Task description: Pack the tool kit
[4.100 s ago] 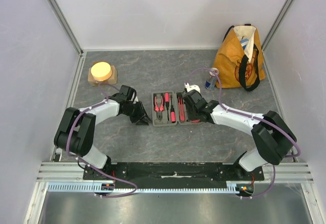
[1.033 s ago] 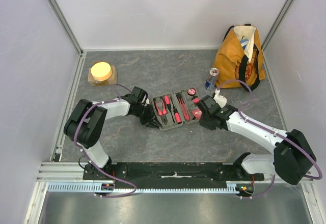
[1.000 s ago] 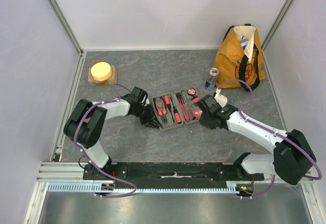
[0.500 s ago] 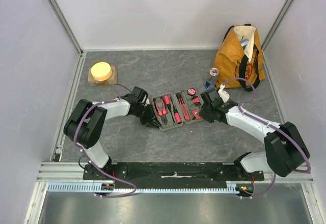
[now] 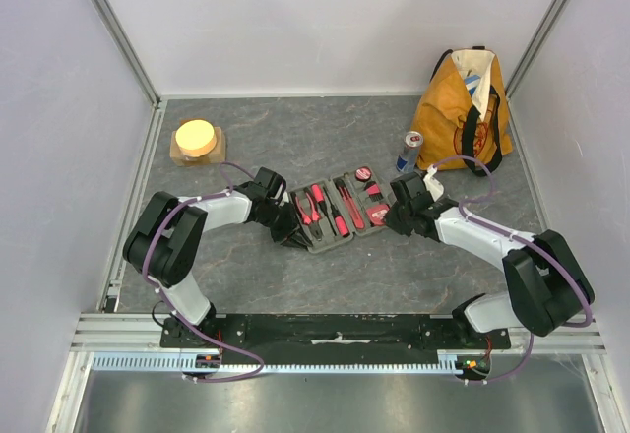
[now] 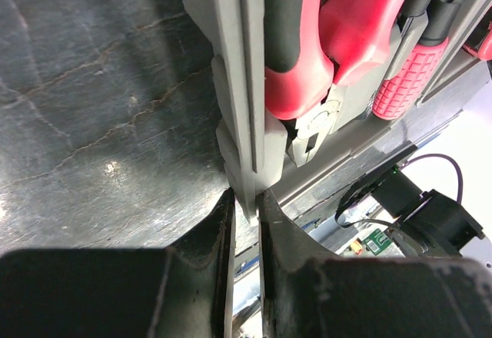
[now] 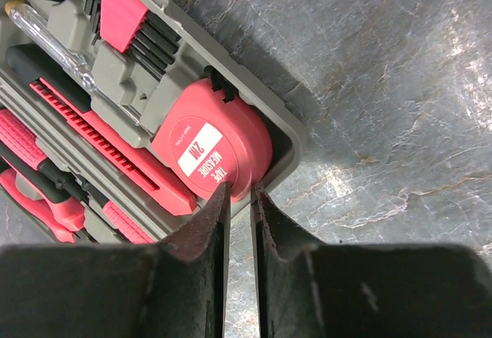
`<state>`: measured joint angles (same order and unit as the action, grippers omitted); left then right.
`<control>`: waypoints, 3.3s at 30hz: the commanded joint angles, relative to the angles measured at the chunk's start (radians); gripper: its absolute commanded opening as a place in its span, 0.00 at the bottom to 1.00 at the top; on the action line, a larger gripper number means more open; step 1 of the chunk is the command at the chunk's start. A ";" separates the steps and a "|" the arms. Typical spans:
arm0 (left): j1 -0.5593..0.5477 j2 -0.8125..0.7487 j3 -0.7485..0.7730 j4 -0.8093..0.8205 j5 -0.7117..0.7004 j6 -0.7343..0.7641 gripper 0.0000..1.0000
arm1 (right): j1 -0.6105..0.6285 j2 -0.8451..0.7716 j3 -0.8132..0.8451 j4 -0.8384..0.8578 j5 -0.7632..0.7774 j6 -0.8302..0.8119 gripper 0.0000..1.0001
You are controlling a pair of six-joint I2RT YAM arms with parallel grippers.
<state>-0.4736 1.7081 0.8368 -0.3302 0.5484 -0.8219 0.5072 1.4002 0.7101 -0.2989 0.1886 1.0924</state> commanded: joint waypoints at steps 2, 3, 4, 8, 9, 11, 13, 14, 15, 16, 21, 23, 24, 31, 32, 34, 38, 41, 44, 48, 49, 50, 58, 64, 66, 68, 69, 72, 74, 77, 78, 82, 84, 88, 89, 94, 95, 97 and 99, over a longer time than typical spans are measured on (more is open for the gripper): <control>-0.008 0.019 -0.027 -0.098 -0.123 0.043 0.11 | -0.009 0.037 -0.050 -0.020 0.023 0.009 0.20; -0.007 0.019 -0.027 -0.099 -0.125 0.043 0.11 | -0.010 0.037 -0.052 -0.020 0.022 0.009 0.20; -0.007 0.018 -0.025 -0.099 -0.125 0.044 0.11 | -0.009 0.036 -0.052 -0.023 0.020 0.009 0.20; -0.008 0.004 -0.019 -0.115 -0.143 0.050 0.11 | -0.012 0.007 -0.002 -0.058 0.052 -0.028 0.20; -0.007 0.001 -0.016 -0.119 -0.151 0.050 0.11 | -0.012 -0.003 0.026 -0.086 0.070 -0.044 0.20; -0.007 -0.010 -0.010 -0.128 -0.163 0.055 0.12 | -0.012 -0.033 0.080 -0.132 0.119 -0.080 0.26; -0.008 -0.021 -0.005 -0.142 -0.182 0.058 0.13 | -0.012 -0.084 0.127 -0.160 0.178 -0.127 0.36; -0.007 -0.025 -0.004 -0.144 -0.189 0.059 0.13 | -0.012 -0.102 0.146 -0.164 0.207 -0.149 0.41; -0.007 -0.031 -0.004 -0.148 -0.194 0.060 0.14 | -0.012 -0.121 0.173 -0.166 0.225 -0.178 0.44; -0.007 -0.036 -0.002 -0.151 -0.202 0.060 0.14 | -0.012 -0.127 0.189 -0.164 0.232 -0.208 0.46; -0.007 -0.048 0.004 -0.158 -0.211 0.061 0.17 | -0.009 -0.075 0.235 -0.092 0.097 -0.368 0.29; -0.008 -0.050 0.007 -0.159 -0.212 0.061 0.18 | -0.003 -0.038 0.236 -0.083 0.042 -0.400 0.24; -0.008 -0.050 0.008 -0.159 -0.211 0.061 0.18 | 0.007 -0.026 0.230 -0.082 0.028 -0.401 0.22; -0.005 -0.044 0.024 -0.165 -0.212 0.063 0.19 | 0.077 0.045 0.166 -0.062 0.005 -0.407 0.18; -0.008 -0.042 0.025 -0.164 -0.212 0.063 0.19 | 0.083 0.055 0.161 -0.062 0.015 -0.407 0.17; -0.008 -0.044 0.027 -0.165 -0.211 0.063 0.19 | 0.090 0.080 0.147 -0.075 0.041 -0.396 0.16; -0.005 -0.048 0.027 -0.164 -0.215 0.063 0.20 | 0.091 0.118 0.114 -0.100 0.084 -0.370 0.16; -0.007 -0.050 0.028 -0.165 -0.215 0.063 0.20 | 0.099 0.149 0.085 -0.112 0.095 -0.361 0.16; -0.005 -0.050 0.028 -0.164 -0.215 0.063 0.20 | 0.102 0.178 0.052 -0.095 0.115 -0.353 0.16; -0.007 -0.056 0.031 -0.165 -0.215 0.066 0.20 | 0.108 0.212 0.068 -0.097 0.132 -0.355 0.15; -0.007 -0.062 0.035 -0.167 -0.215 0.067 0.21 | 0.111 0.203 0.080 -0.106 0.140 -0.358 0.15; -0.005 -0.068 0.039 -0.171 -0.214 0.067 0.22 | 0.116 0.185 0.097 -0.114 0.147 -0.362 0.16; -0.005 -0.203 0.148 -0.225 -0.266 0.073 0.51 | 0.142 0.083 0.389 -0.235 0.212 -0.420 0.30; 0.003 -0.362 0.156 -0.222 -0.353 0.034 0.61 | 0.197 0.059 0.450 -0.194 0.155 -0.503 0.48; 0.027 -0.425 0.139 -0.243 -0.416 0.017 0.62 | 0.237 0.054 0.430 -0.131 0.088 -0.560 0.51; 0.059 -0.491 0.117 -0.263 -0.476 -0.003 0.62 | 0.289 0.062 0.410 -0.073 0.004 -0.606 0.53; 0.081 -0.527 0.105 -0.271 -0.502 -0.011 0.62 | 0.322 0.071 0.404 -0.050 -0.029 -0.626 0.55; 0.147 -0.613 0.085 -0.309 -0.590 -0.028 0.62 | 0.440 0.126 0.407 -0.010 -0.043 -0.680 0.57; 0.191 -0.659 0.076 -0.326 -0.608 -0.034 0.62 | 0.499 0.179 0.417 0.012 -0.032 -0.709 0.58; 0.245 -0.700 0.067 -0.343 -0.611 -0.028 0.63 | 0.551 0.278 0.457 0.014 -0.005 -0.721 0.58; 0.256 -0.706 0.065 -0.351 -0.610 -0.025 0.63 | 0.562 0.310 0.468 0.014 0.005 -0.721 0.58; 0.286 -0.722 0.067 -0.379 -0.605 -0.023 0.63 | 0.580 0.400 0.515 0.014 -0.011 -0.738 0.56; 0.294 -0.729 0.064 -0.382 -0.599 -0.022 0.63 | 0.583 0.428 0.526 0.012 -0.020 -0.740 0.54; 0.306 -0.734 0.058 -0.382 -0.587 -0.017 0.63 | 0.587 0.460 0.528 0.018 -0.040 -0.740 0.50; 0.308 -0.734 0.056 -0.380 -0.582 -0.017 0.63 | 0.588 0.467 0.528 0.020 -0.040 -0.741 0.49; 0.313 -0.719 0.021 -0.345 -0.506 -0.010 0.63 | 0.600 0.514 0.538 0.033 -0.063 -0.769 0.42; 0.313 -0.714 0.010 -0.333 -0.475 -0.008 0.63 | 0.605 0.520 0.543 0.035 -0.057 -0.776 0.40; 0.314 -0.709 -0.014 -0.310 -0.427 -0.014 0.62 | 0.616 0.526 0.546 0.035 -0.037 -0.790 0.28; 0.317 -0.705 -0.036 -0.291 -0.390 -0.014 0.62 | 0.617 0.510 0.546 0.040 -0.034 -0.792 0.11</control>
<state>-0.1646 0.9951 0.8364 -0.6819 0.0586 -0.8219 1.1019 1.9095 1.2232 -0.2825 0.1642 0.3256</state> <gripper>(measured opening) 0.624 0.251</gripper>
